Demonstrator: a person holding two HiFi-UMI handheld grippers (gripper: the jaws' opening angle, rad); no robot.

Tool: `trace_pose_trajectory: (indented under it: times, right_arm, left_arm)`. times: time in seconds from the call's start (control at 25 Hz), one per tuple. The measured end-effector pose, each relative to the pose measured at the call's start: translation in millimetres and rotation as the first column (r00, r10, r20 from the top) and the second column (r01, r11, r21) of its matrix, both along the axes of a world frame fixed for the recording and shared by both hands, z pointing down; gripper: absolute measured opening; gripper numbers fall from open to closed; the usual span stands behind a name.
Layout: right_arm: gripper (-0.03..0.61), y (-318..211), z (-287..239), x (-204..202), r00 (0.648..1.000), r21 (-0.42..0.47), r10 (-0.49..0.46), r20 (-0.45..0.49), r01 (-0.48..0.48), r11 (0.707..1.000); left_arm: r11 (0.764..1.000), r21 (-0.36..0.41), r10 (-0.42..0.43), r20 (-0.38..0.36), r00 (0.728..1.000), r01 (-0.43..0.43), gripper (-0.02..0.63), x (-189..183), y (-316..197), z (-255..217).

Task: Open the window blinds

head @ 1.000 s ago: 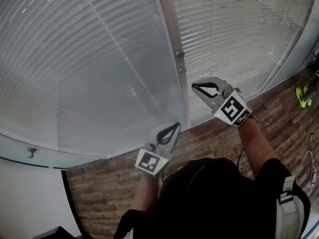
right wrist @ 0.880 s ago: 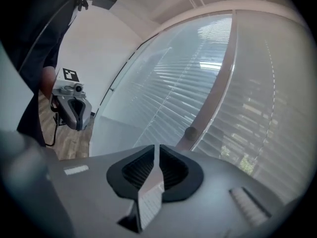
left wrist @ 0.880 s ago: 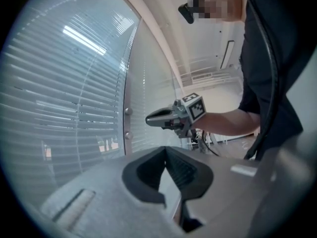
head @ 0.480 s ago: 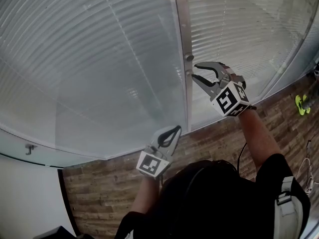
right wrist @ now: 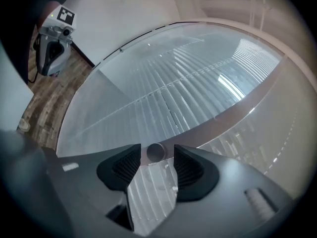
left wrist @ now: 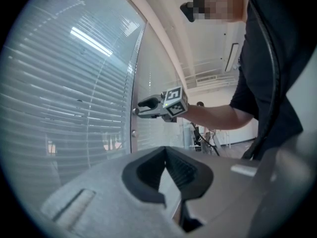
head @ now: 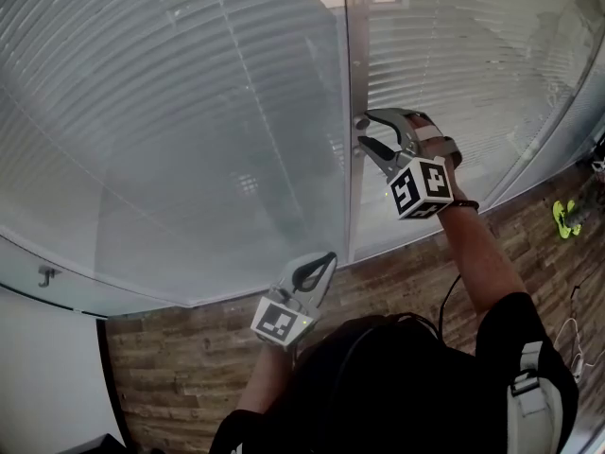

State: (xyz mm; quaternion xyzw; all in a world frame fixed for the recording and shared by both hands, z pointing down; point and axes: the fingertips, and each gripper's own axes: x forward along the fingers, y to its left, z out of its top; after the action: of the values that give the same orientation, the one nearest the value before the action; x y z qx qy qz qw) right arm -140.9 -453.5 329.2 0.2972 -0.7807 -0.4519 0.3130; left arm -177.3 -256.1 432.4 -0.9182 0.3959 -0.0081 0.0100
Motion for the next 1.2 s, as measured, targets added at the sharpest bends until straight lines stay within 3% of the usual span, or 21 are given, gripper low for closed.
trace_pose_trajectory:
  times: [0.16,0.44,0.56,0.64,1.0,1.2]
  right_arm:
    - [0.201,-7,1,-3,0.998,0.059,0.035,-0.059,-0.032,0.998]
    - [0.193,-12,7,-6,0.993,0.084,0.059,-0.1,-0.051,0.995]
    - [0.133,-14,9,-7,0.989,0.098,0.075,-0.124,-0.063,0.993]
    - [0.126,-14,9,-7,0.987,0.11,0.087,-0.134,-0.072,0.991]
    - [0.124,-15,8,-8,0.991,0.091,0.101,-0.088,-0.093,0.992]
    - [0.124,-15,5,-7,0.994,0.042,0.108,-0.01,-0.108,0.993]
  left_arm:
    - [1.0,0.001,0.003,0.004,1.0,-0.003,0.005,2,2,0]
    - [1.0,0.008,-0.008,0.002,1.0,0.008,0.005,-1,3,-1]
    - [1.0,0.011,-0.007,0.01,1.0,0.007,0.005,0,4,-1]
    - [1.0,0.011,-0.007,0.01,1.0,0.007,0.005,0,5,0]
    - [1.0,0.008,-0.006,0.005,1.0,0.006,0.005,2,6,0]
    - [1.0,0.008,-0.008,0.009,1.0,0.008,0.005,2,7,1]
